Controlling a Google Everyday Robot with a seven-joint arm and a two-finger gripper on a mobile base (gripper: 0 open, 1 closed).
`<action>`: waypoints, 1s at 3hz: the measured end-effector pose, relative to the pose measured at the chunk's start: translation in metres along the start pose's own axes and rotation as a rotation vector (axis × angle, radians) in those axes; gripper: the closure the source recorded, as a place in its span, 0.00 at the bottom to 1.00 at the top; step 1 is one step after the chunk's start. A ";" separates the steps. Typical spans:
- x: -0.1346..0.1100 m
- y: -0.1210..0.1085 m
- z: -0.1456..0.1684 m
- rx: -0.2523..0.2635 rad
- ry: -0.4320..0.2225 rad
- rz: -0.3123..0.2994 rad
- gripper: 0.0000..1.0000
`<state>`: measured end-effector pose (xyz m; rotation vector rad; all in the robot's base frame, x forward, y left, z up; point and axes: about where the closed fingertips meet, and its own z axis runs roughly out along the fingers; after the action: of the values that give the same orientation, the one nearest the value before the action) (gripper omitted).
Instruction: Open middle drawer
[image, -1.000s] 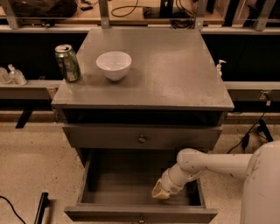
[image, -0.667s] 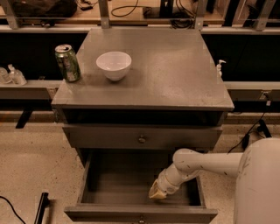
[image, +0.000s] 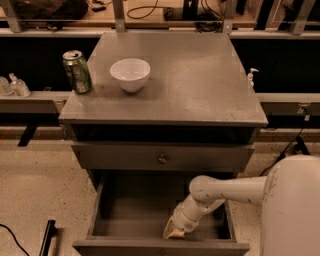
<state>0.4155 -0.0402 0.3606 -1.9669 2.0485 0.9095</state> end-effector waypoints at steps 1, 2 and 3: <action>0.001 -0.002 -0.001 0.000 0.000 0.000 1.00; 0.002 0.024 0.000 -0.043 -0.002 0.013 1.00; 0.003 0.021 -0.001 -0.043 -0.002 0.013 1.00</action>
Offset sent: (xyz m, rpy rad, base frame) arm -0.0865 -0.0106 0.0253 0.0105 0.1540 0.0366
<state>0.3952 -0.0446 0.3667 -1.9757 2.0599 0.9660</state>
